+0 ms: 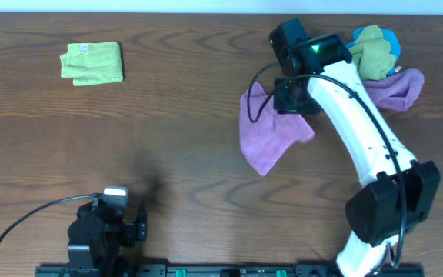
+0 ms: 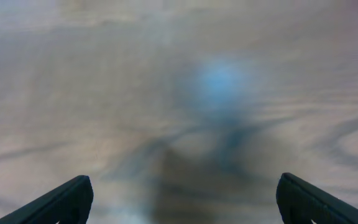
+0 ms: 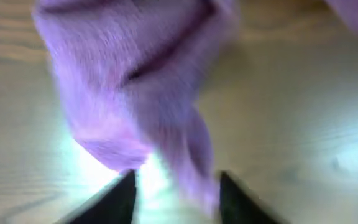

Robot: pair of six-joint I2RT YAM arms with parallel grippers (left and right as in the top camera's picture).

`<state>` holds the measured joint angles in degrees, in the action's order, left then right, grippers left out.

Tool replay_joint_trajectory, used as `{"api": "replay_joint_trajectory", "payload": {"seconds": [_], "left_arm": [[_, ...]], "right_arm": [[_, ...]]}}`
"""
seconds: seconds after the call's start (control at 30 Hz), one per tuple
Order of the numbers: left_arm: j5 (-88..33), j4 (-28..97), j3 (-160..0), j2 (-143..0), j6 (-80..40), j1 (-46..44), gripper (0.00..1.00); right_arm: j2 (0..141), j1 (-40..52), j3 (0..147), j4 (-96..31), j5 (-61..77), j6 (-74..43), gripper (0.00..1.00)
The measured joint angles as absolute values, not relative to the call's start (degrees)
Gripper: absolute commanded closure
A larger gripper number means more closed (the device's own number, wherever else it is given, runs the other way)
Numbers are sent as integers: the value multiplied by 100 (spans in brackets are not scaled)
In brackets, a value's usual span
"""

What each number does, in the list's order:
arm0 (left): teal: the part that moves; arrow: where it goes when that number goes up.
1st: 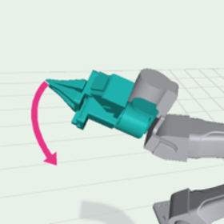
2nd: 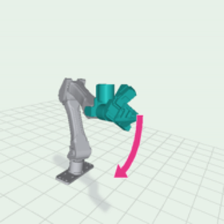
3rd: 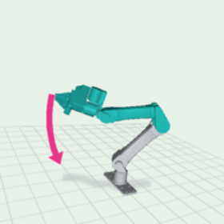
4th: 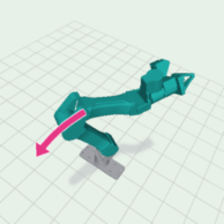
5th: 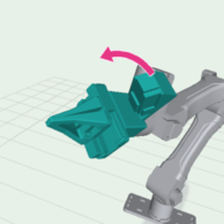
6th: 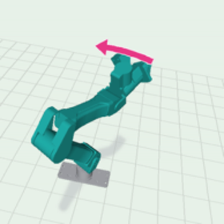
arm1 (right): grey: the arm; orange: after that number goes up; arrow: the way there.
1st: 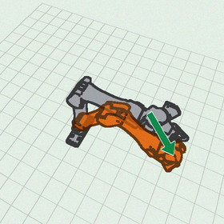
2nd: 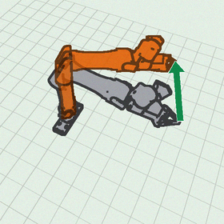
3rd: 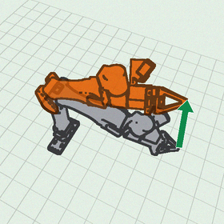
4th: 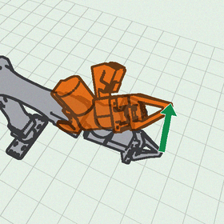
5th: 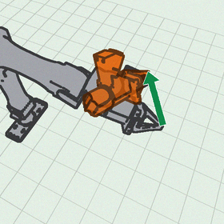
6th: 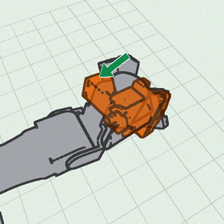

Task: Fold the cloth
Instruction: 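Shake and lower the pink cloth onto the table center with right gripper, then reach the left gripper to the cloth's left edge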

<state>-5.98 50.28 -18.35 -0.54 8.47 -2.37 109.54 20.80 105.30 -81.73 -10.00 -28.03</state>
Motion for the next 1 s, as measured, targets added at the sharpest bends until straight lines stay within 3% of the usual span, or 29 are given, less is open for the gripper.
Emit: {"api": "replay_joint_trajectory", "payload": {"seconds": [0.17, 0.43, 0.6, 0.73, 1.0], "left_arm": [[-1406, 4779, -1833, -54, 451, -237, 4], [-2788, 3710, -1872, -410, -1105, -237, 4], [-3479, 3671, -2423, -1813, -1715, -250, 4], [-3824, 3844, -3489, -3568, -1839, -447, 4], [-4121, 3151, -4676, -5741, -2416, -1105, 4]], "right_arm": [[10954, 2034, 10530, -8517, -1186, -3153, 33], [10956, 1726, 10530, -8447, -1066, -2971, 31], [10954, 996, 10527, -8348, -231, -2331, 36], [10956, 370, 10521, -8412, 582, -1614, 33], [10956, 21, 10519, -8685, 1752, -427, 31]]}}
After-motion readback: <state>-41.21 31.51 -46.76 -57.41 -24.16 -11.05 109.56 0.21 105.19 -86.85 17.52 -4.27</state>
